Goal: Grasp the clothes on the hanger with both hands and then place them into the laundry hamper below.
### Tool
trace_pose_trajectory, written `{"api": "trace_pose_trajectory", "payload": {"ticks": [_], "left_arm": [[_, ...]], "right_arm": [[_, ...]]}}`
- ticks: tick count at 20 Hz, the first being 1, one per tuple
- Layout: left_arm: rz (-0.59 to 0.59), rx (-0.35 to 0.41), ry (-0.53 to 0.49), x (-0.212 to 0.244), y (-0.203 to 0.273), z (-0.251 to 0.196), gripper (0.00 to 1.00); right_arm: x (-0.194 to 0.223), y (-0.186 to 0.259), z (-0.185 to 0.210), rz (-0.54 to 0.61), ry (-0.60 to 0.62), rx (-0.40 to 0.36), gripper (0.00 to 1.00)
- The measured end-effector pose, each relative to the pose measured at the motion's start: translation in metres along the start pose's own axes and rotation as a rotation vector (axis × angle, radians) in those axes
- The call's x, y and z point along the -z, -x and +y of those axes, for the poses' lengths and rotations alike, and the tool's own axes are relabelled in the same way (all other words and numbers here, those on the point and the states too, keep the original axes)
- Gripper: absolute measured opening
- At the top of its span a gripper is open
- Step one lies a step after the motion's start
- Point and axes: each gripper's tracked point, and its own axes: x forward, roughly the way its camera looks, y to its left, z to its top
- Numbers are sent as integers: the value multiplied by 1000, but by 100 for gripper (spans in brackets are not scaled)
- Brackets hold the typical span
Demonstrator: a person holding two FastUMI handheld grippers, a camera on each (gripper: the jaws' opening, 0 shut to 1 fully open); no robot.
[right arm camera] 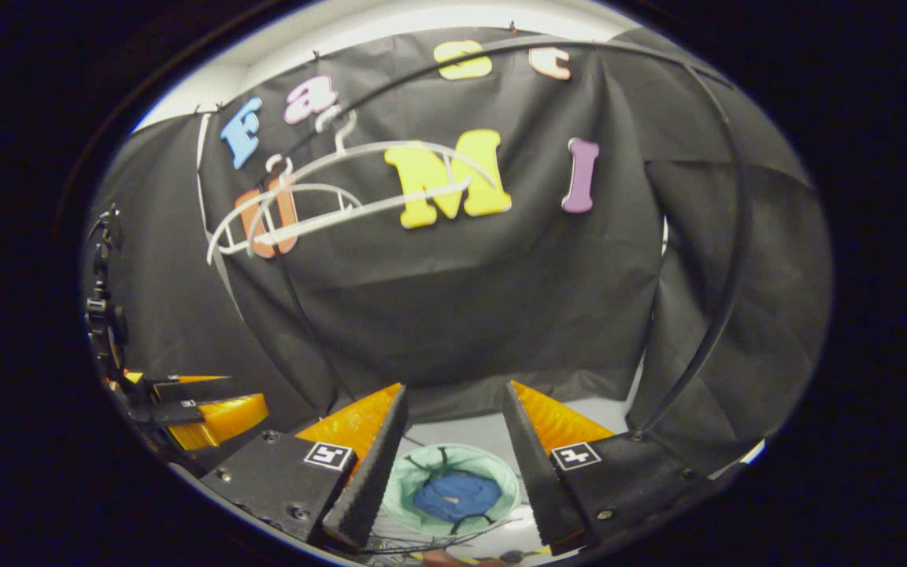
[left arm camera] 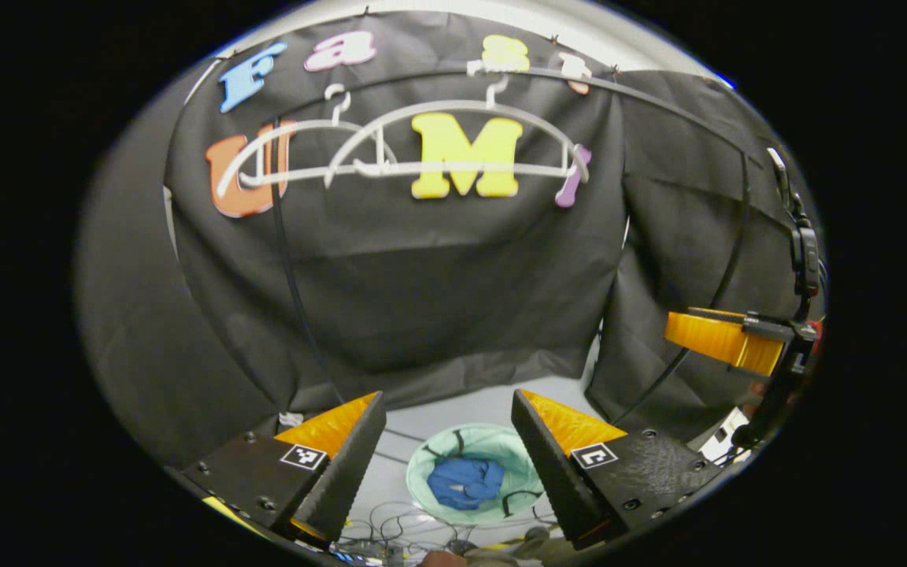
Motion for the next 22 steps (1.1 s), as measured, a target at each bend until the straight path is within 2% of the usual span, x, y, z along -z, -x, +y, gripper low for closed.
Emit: {"api": "trace_pose_trajectory", "payload": {"ticks": [1,4,7,9,10,16,20,22], "left_arm": [[-54,-4,4,-15,15,1,100],[-191,-48,-4,-46,67,-6,97],[-281,-97,-4,-66,112,-19,97],[-330,-141,-10,-73,147,-28,96],[-360,-161,-25,-75,166,-31,100],[-466,-240,-36,-80,247,-53,92],[-541,-270,-81,-92,296,-72,100],[-587,-279,-91,-103,319,-79,100]], "right_arm": [[-15,14,1,-48,8,-7,78],[-50,60,0,-150,60,-15,81],[-69,107,-3,-217,99,-46,99],[-78,136,-8,-254,106,-61,99],[-83,151,-13,-273,110,-66,99],[-95,230,-52,-341,119,-84,99],[-117,275,-72,-415,115,-98,99],[-125,292,-75,-455,104,-105,99]]}}
